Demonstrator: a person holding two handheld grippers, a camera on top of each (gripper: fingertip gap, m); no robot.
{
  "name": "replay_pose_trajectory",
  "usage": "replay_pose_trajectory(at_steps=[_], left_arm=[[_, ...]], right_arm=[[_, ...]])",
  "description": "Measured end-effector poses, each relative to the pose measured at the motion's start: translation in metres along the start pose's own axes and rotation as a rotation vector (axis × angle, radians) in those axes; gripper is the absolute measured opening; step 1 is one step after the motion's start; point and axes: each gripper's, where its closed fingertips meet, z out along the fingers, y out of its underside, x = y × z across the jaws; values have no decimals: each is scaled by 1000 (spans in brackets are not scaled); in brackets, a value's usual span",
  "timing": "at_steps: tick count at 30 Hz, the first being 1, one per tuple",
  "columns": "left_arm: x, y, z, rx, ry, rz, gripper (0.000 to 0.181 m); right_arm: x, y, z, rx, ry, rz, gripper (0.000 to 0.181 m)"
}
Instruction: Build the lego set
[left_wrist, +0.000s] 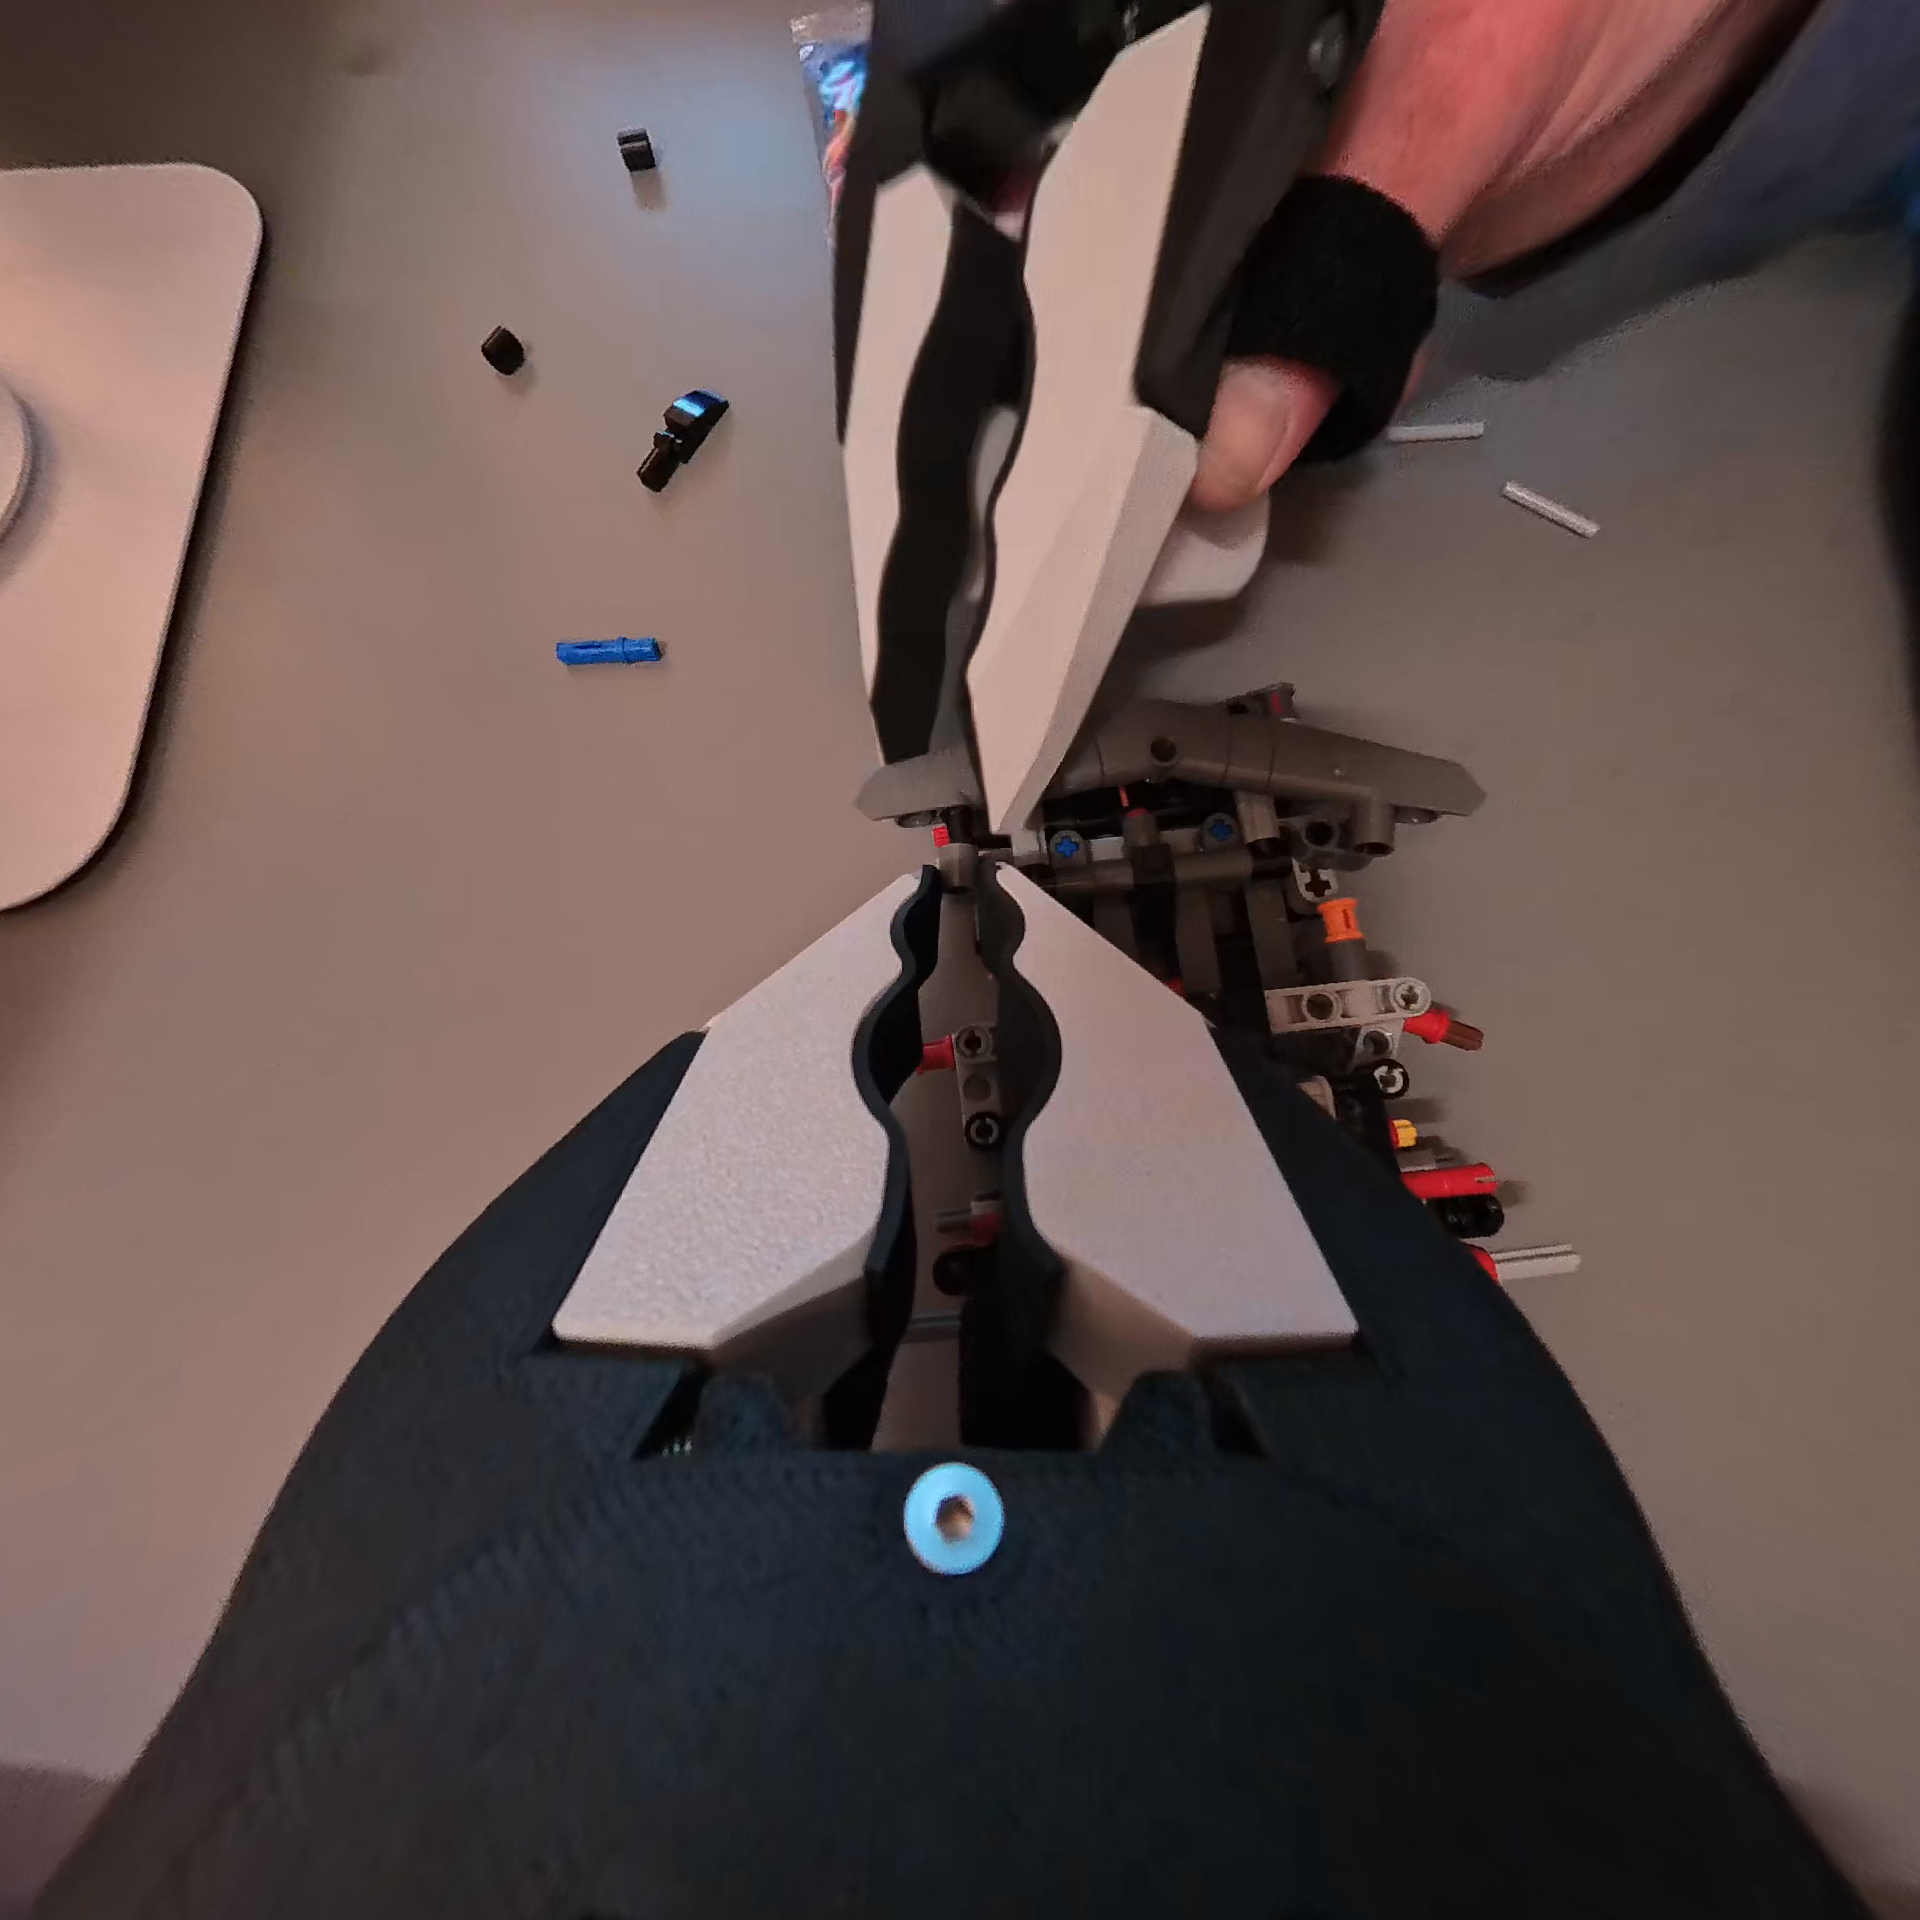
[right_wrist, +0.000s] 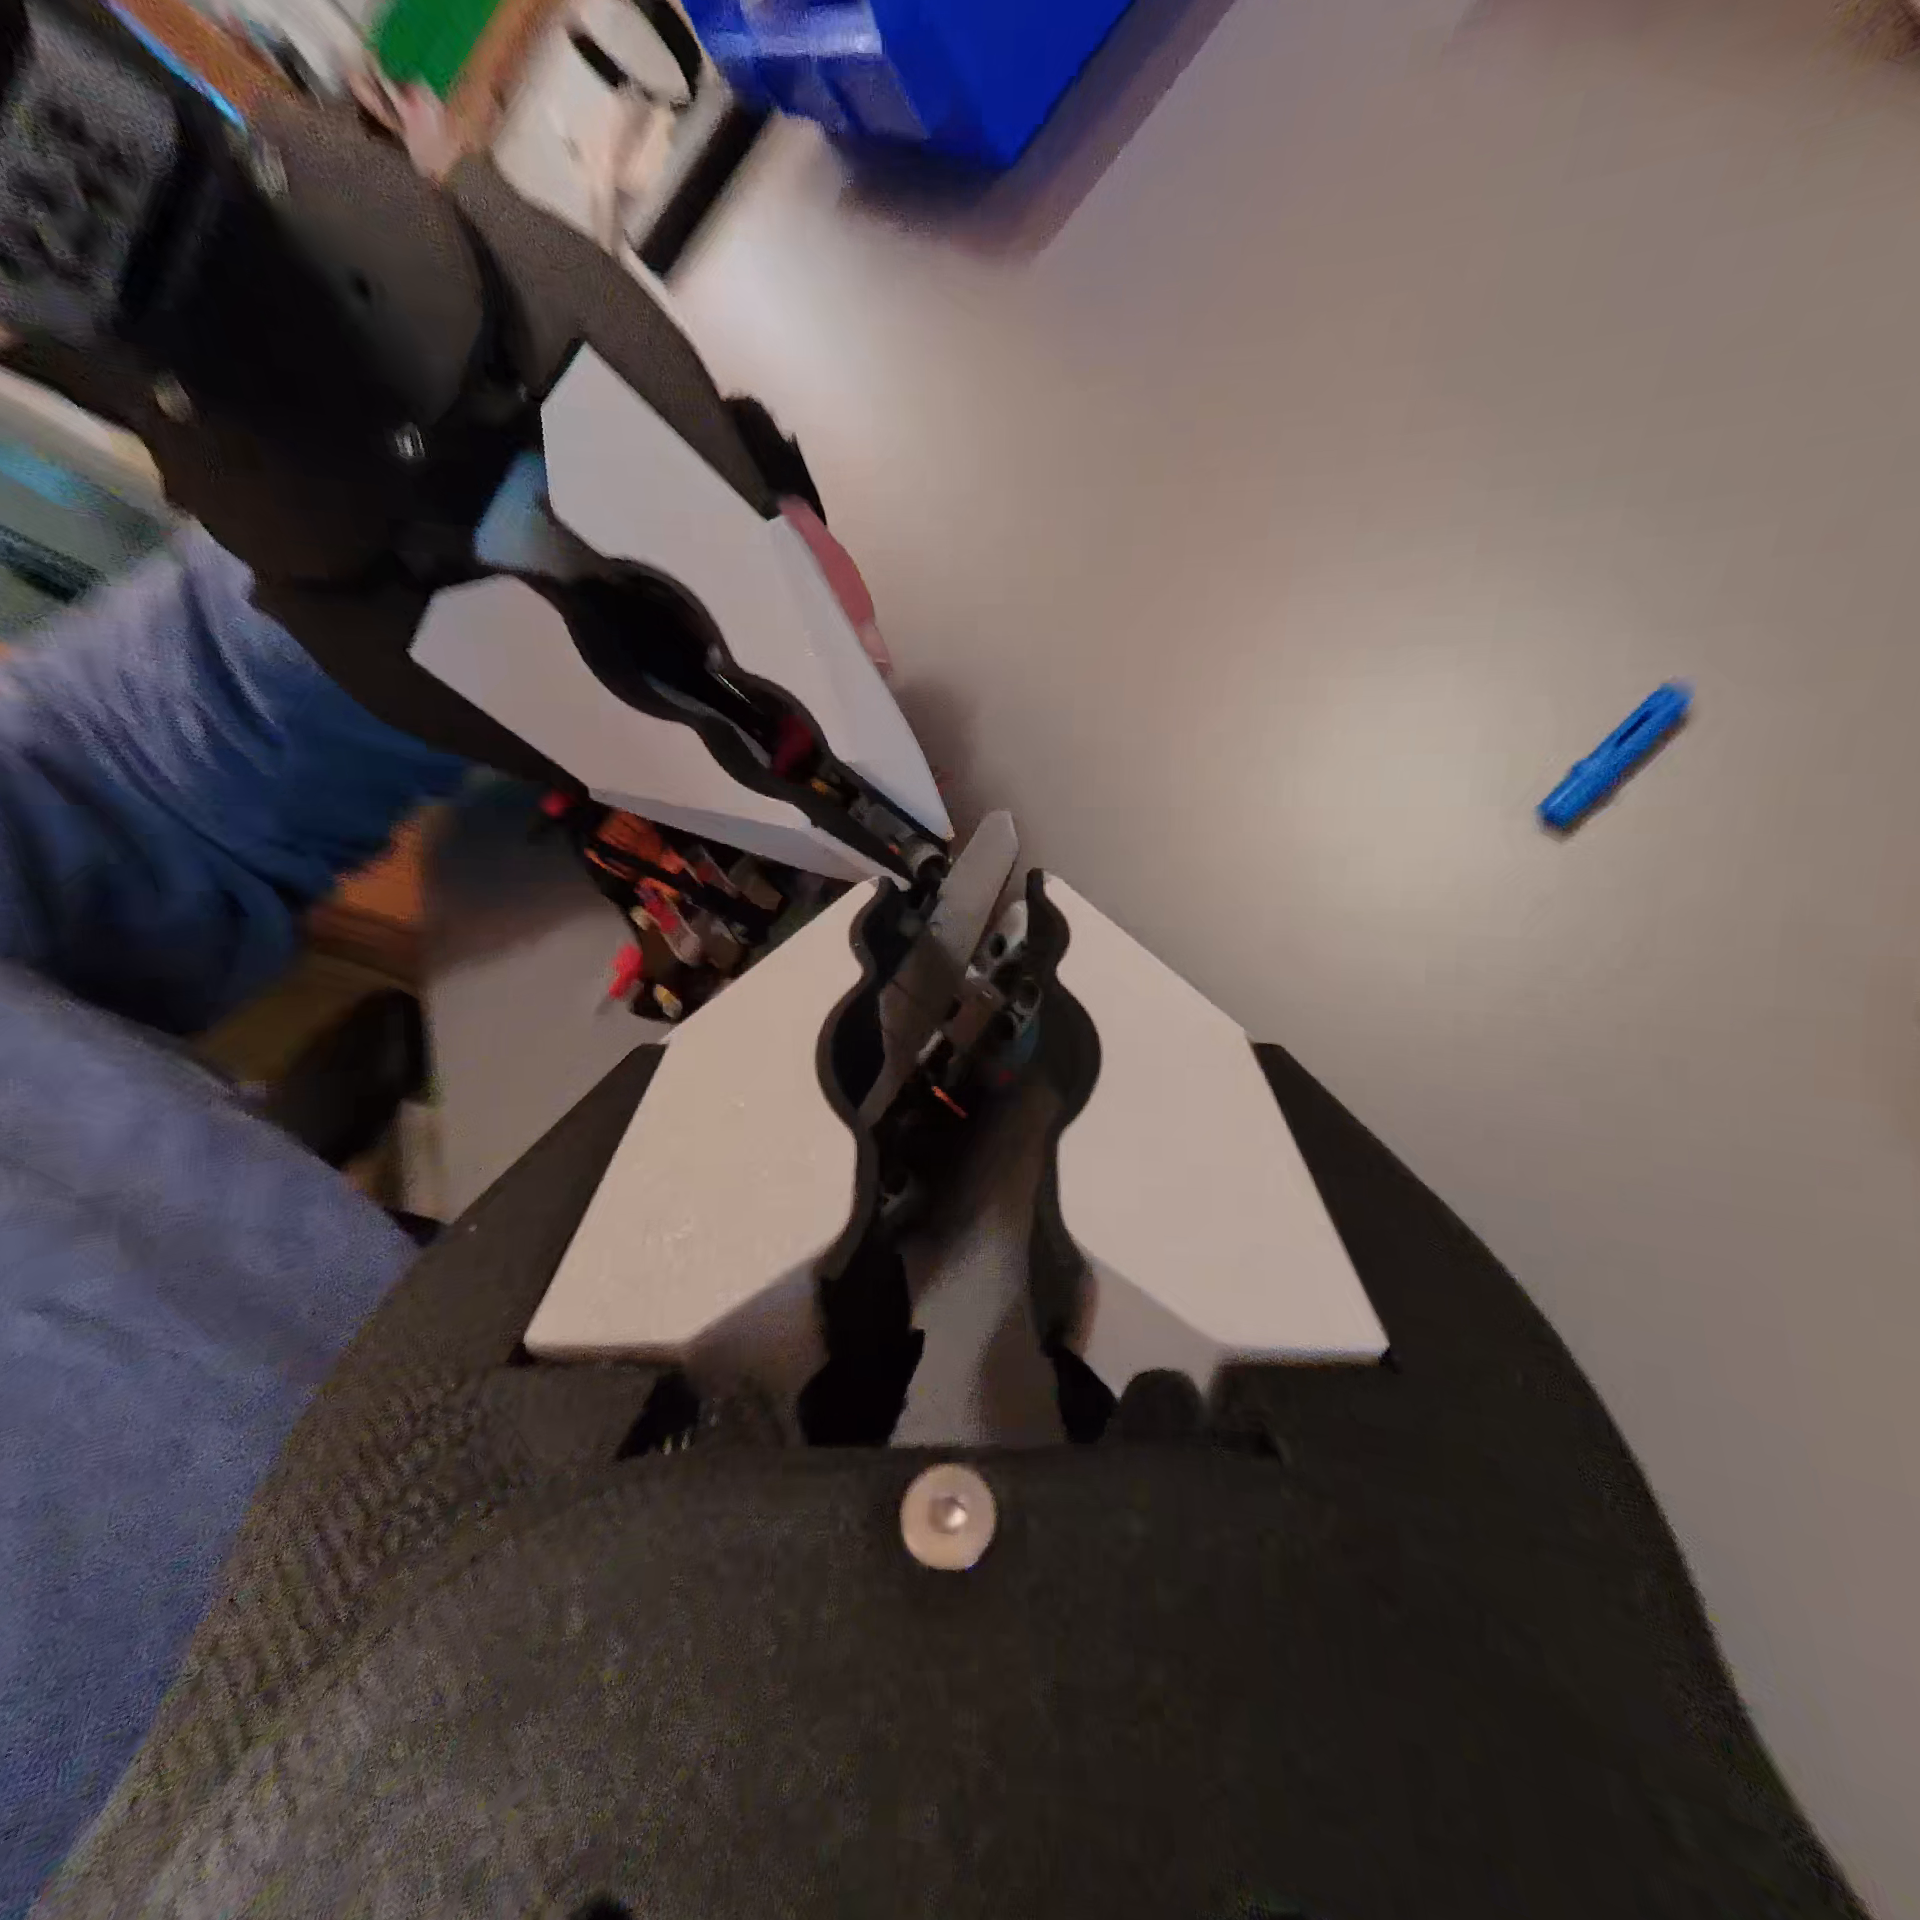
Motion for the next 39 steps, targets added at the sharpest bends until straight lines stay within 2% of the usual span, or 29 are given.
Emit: replay_pose_trajectory(at_steps=[5, 7, 12, 21, 33, 39], left_arm=[[0, -1, 0, -6, 2, 9, 5], [0, -1, 0, -8, -1, 14, 5], [0, 0, 0, -4, -9, 16, 5], [-1, 0, 0, -1, -20, 19, 5], [-5, 0, -1, 27, -23, -16, 5], [-6, 1, -1, 32, -36, -25, 5]], right_arm=[[6, 1, -6, -197, 220, -364, 32], [8, 1, -5, -237, 260, -414, 29], [6, 4, 1, -245, 260, -385, 19], [10, 3, 2, -228, 359, -388, 16], [13, -4, 4, -121, 401, -326, 14], [13, -6, 5, -143, 413, -365, 14]])
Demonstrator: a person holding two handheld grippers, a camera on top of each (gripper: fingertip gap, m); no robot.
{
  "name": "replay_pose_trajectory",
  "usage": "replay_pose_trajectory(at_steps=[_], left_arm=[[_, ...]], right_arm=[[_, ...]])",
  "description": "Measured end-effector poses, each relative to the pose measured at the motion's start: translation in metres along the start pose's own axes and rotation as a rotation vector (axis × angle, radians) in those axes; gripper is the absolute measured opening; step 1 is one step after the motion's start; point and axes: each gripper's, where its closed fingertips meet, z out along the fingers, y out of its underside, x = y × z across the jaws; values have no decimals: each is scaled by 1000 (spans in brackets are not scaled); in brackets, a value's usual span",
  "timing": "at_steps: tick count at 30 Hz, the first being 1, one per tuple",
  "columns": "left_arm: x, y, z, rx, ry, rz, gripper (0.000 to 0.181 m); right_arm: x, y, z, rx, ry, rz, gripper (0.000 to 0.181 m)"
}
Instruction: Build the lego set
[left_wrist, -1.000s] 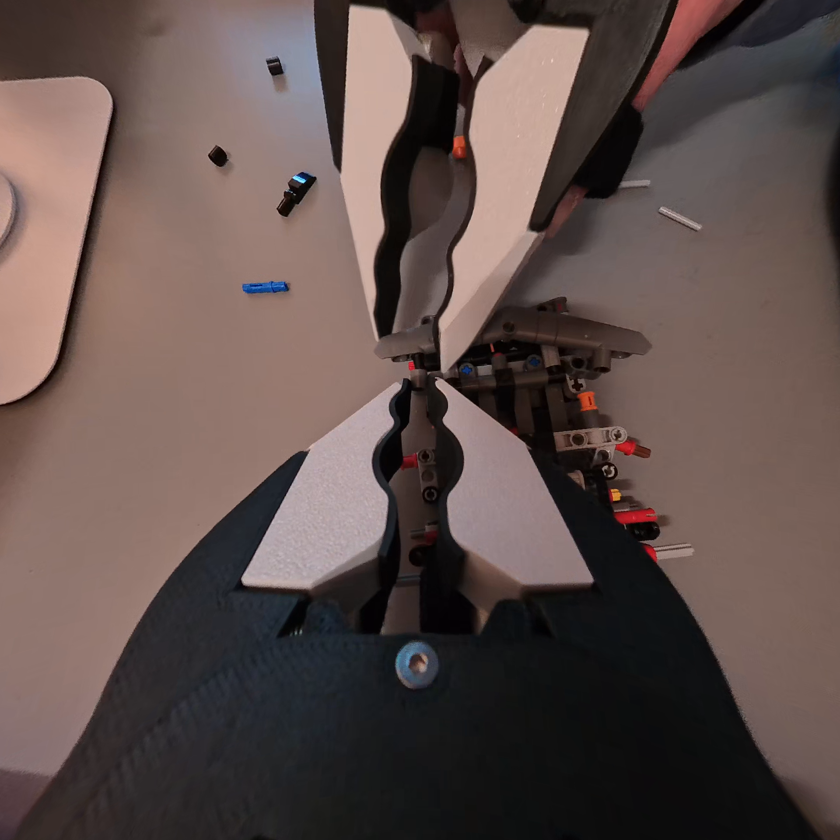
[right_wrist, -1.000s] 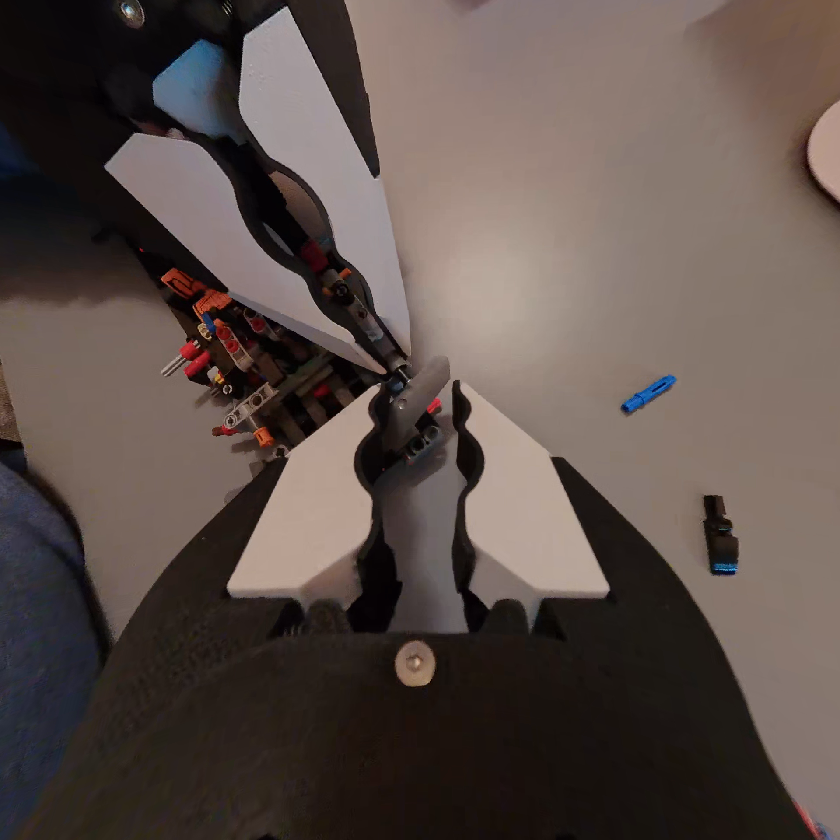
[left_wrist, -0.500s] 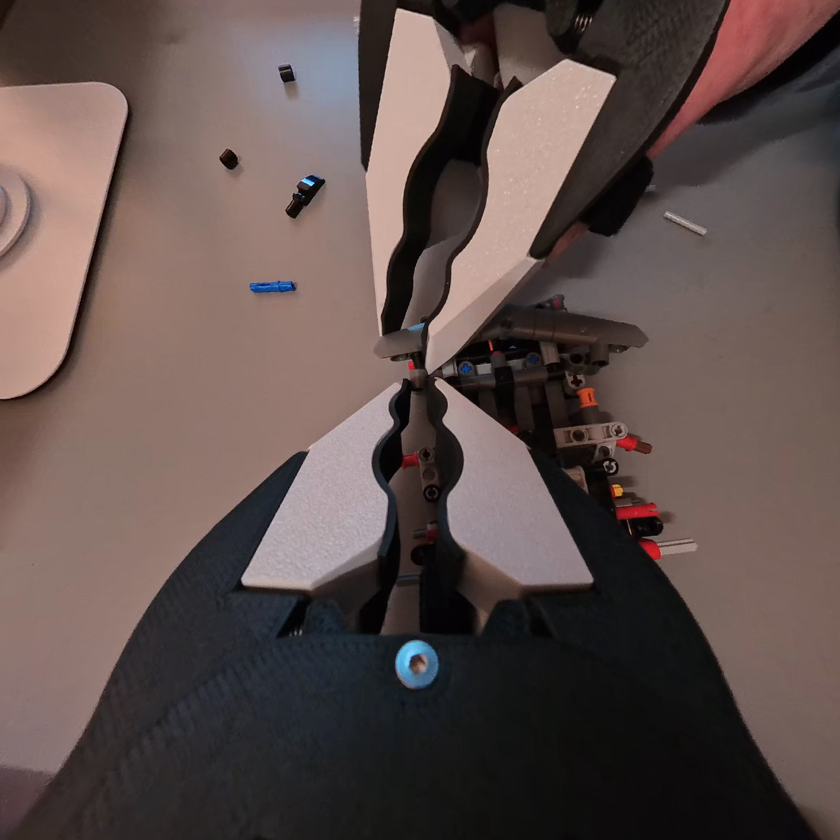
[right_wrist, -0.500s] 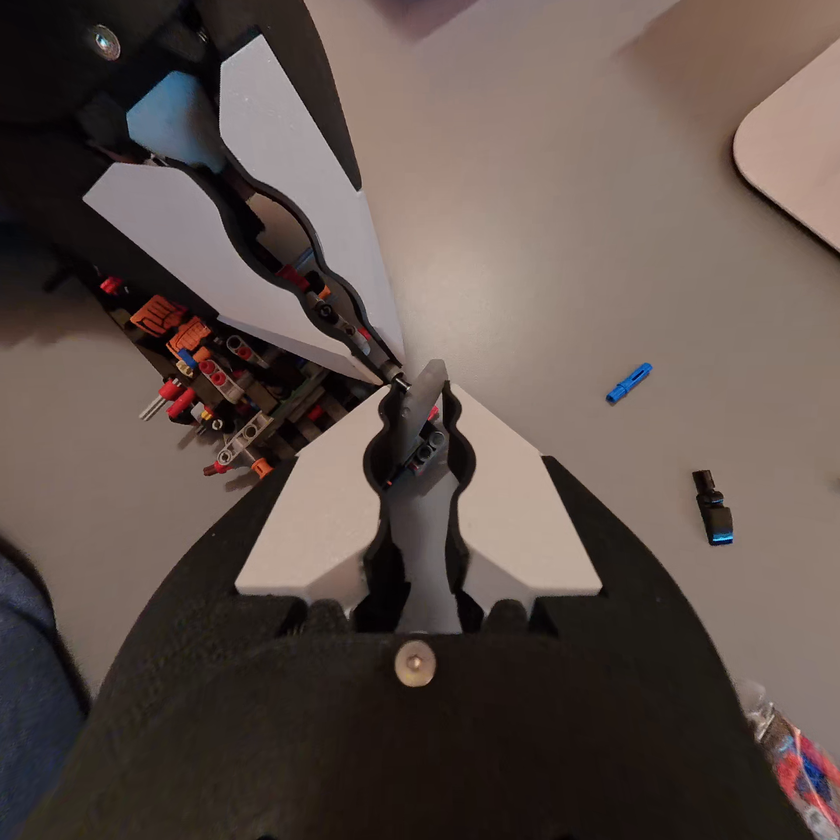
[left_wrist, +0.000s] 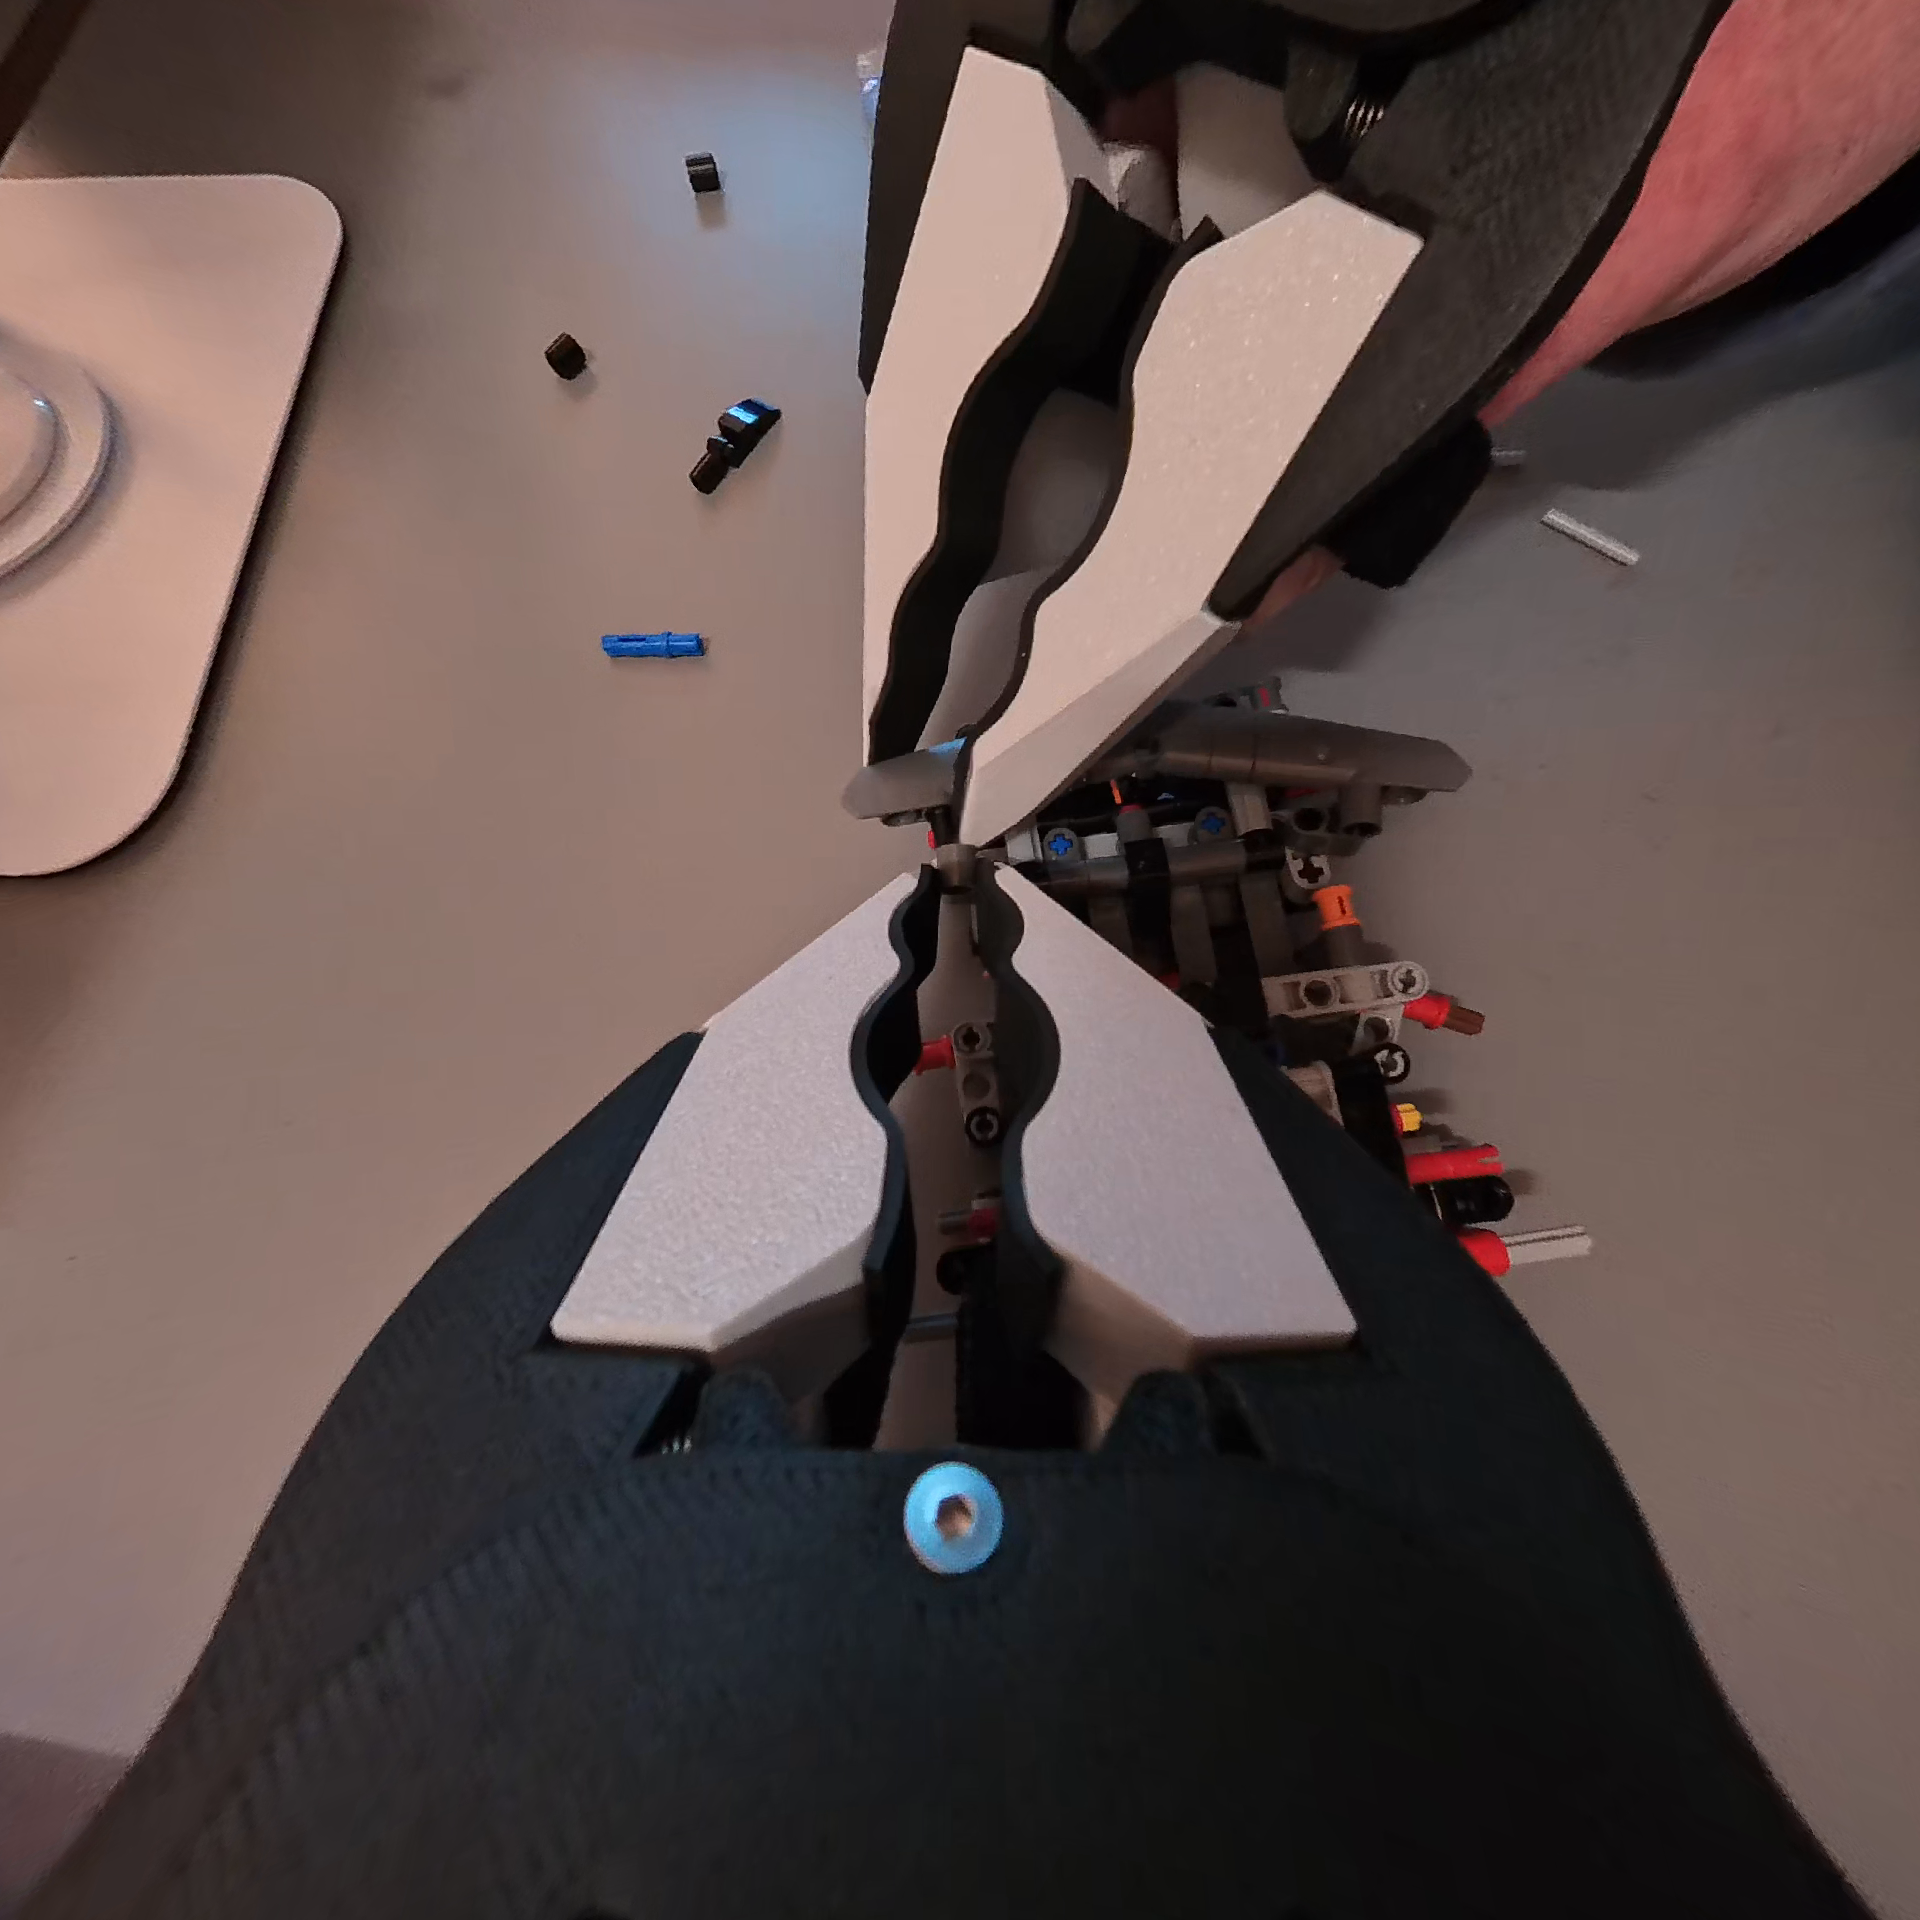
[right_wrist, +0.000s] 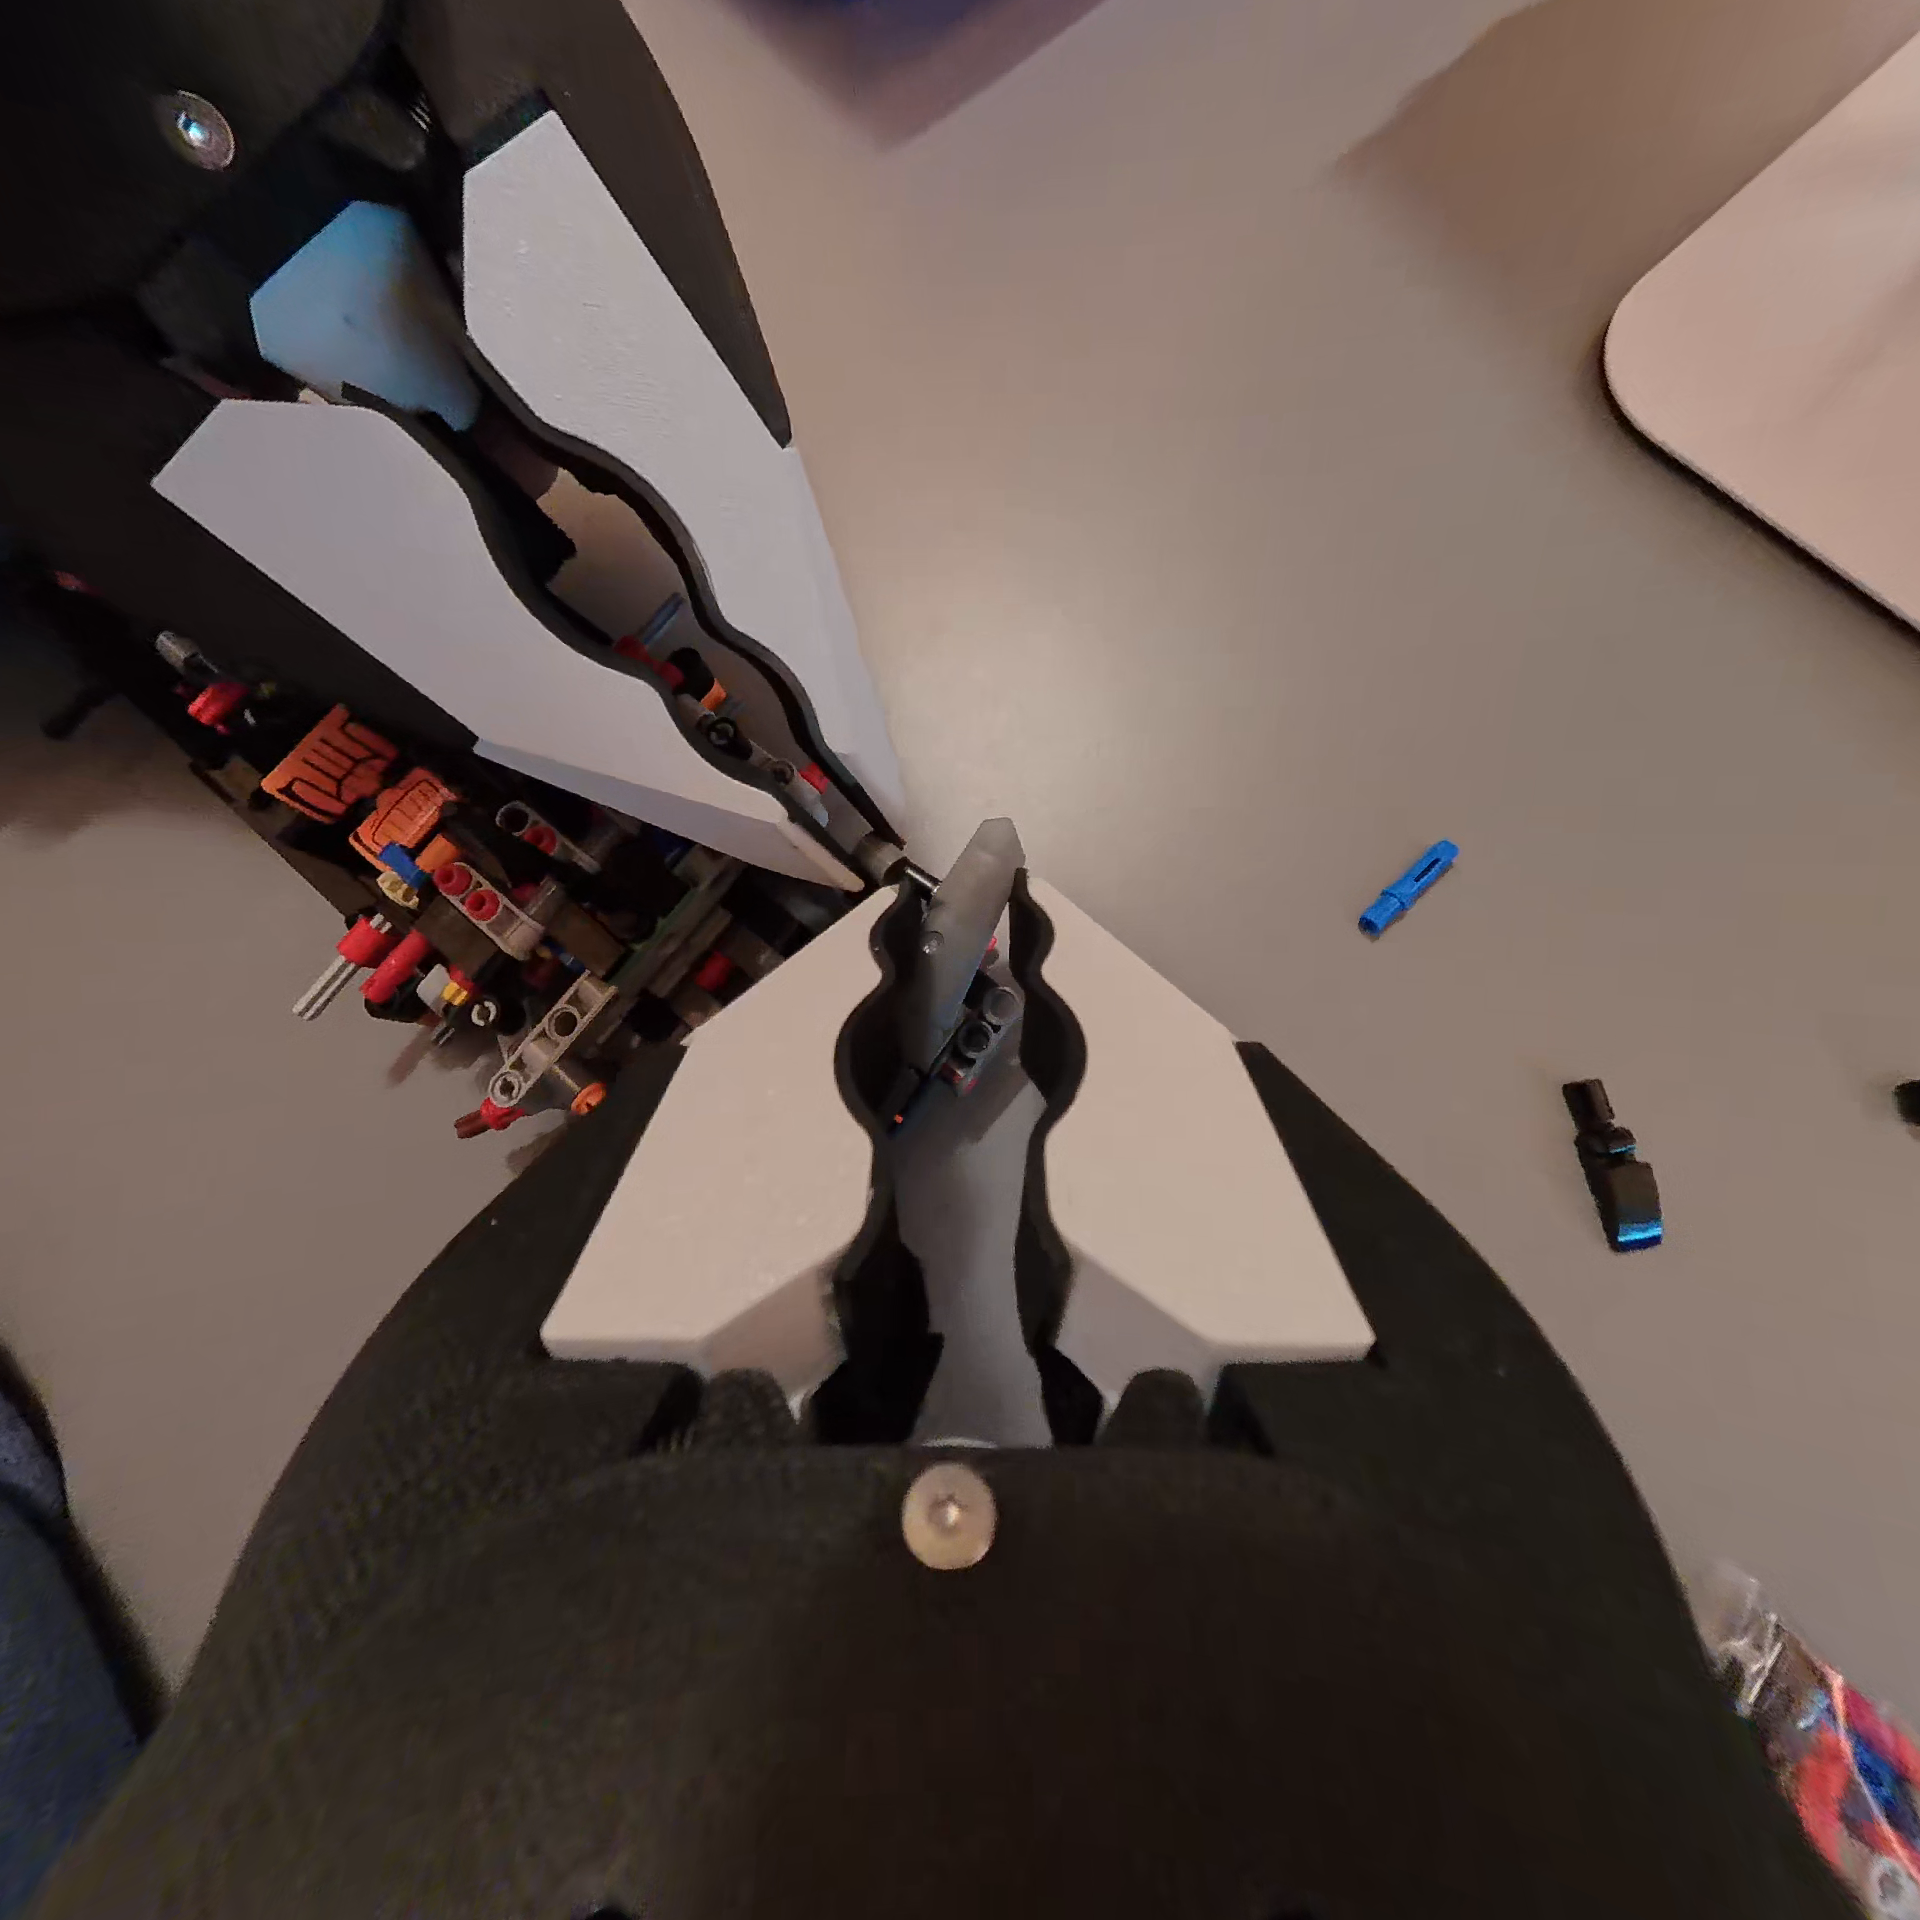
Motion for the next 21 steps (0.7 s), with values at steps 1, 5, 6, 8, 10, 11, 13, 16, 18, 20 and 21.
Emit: replay_pose_trajectory(at_steps=[1, 5, 6, 8, 10, 11, 13, 16, 18, 20, 21], left_arm=[[0, 0, 0, -1, -6, 5, 5], [-2, 1, 0, -14, -17, 16, 5], [-2, 0, 0, -14, -16, 17, 5], [-1, 0, 1, -15, -19, 19, 5], [0, 0, 1, -14, -15, 21, 5], [0, 0, 1, -13, -15, 21, 5], [0, -1, 1, -14, -15, 22, 5], [0, -1, 1, -14, -15, 27, 5], [1, -1, 2, -13, -13, 29, 5], [1, -2, 2, -12, -11, 30, 5], [1, -2, 2, -13, -12, 32, 5]], right_arm=[[0, 0, 0, -6, -6, -6, 14], [1, -1, -1, -33, 4, -55, 20], [2, -1, -2, -42, 17, -70, 21], [1, 1, -4, -62, 24, -92, 24], [0, 3, -5, -88, 14, -107, 20], [0, 3, -5, -96, 13, -114, 20], [0, 2, -6, -97, 8, -109, 19], [-1, 3, -9, -110, -17, -81, 20], [-2, 4, -10, -115, -25, -63, 17], [-1, 4, -10, -108, -24, -50, 15], [0, 3, -9, -102, -26, -41, 15]])
